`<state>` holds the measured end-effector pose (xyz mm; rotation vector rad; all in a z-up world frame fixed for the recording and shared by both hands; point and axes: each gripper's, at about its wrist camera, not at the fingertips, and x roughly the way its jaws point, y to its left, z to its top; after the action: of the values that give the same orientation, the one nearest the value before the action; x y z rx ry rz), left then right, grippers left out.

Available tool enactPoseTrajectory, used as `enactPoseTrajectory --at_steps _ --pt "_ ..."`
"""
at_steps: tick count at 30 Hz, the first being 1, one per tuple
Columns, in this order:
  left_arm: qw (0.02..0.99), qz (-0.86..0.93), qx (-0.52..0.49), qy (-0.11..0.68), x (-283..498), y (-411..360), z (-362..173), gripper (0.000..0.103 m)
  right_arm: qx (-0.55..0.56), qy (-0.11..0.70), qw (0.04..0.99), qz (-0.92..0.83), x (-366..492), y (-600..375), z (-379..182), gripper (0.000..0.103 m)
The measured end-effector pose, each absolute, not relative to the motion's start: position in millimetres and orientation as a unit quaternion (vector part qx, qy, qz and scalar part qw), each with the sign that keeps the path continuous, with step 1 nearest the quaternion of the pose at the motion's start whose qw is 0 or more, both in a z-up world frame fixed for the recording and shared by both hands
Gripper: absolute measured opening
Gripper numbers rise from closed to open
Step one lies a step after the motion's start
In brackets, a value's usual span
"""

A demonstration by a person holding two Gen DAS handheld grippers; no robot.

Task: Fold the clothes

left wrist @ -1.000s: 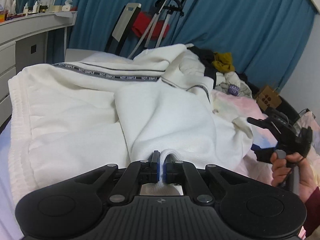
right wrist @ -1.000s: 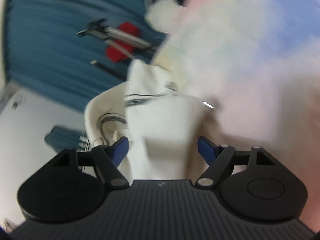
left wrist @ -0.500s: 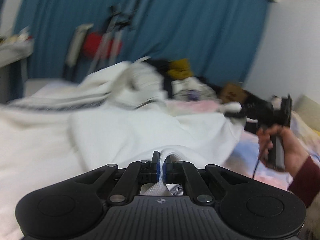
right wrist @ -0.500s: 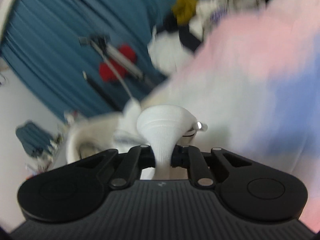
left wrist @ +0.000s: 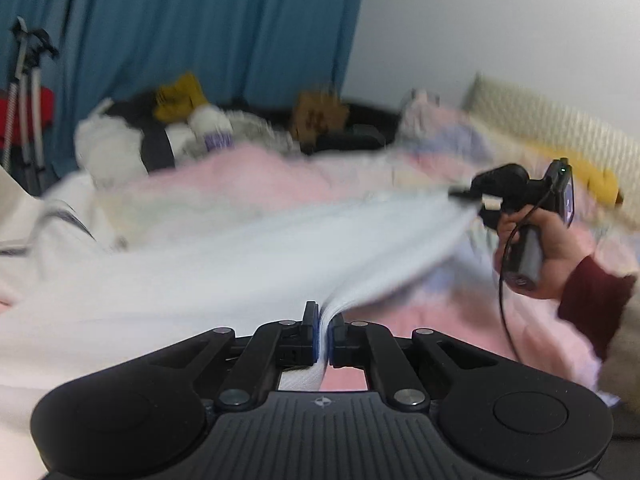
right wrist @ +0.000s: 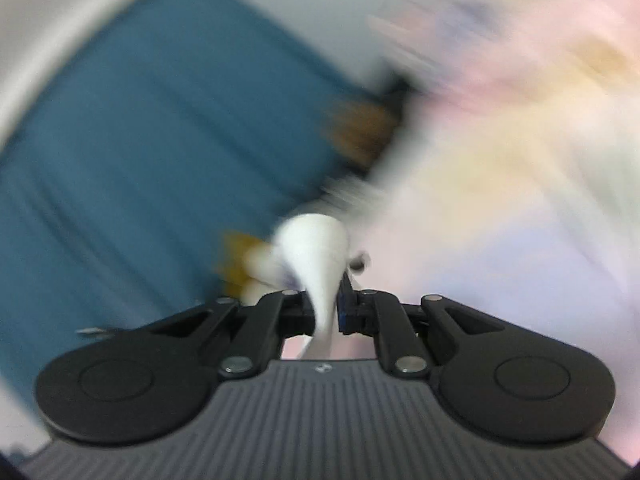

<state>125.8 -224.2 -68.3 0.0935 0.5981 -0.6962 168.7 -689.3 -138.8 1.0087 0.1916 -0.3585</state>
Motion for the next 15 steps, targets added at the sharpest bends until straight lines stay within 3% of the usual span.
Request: enactPoseTrajectory --at_steps 3,9,11,12,15 --pt "0.885 -0.334 0.065 0.317 132 -228 -91 0.007 0.53 0.219 0.784 -0.238 172 -705 -198 0.011" --pt "0.881 -0.293 0.156 0.337 94 -170 -74 0.032 0.534 0.208 0.784 -0.238 166 -697 -203 0.013" --pt "0.878 -0.276 0.189 0.341 80 -148 -65 0.05 0.508 0.218 0.797 -0.242 167 -698 -198 0.013" --pt "0.876 -0.268 0.206 0.343 73 -137 -61 0.053 0.505 0.222 0.798 -0.243 166 -699 -196 0.014" --pt "0.866 -0.232 0.25 0.367 59 -102 -51 0.067 0.495 0.232 0.8 -0.245 165 -702 -191 0.022"
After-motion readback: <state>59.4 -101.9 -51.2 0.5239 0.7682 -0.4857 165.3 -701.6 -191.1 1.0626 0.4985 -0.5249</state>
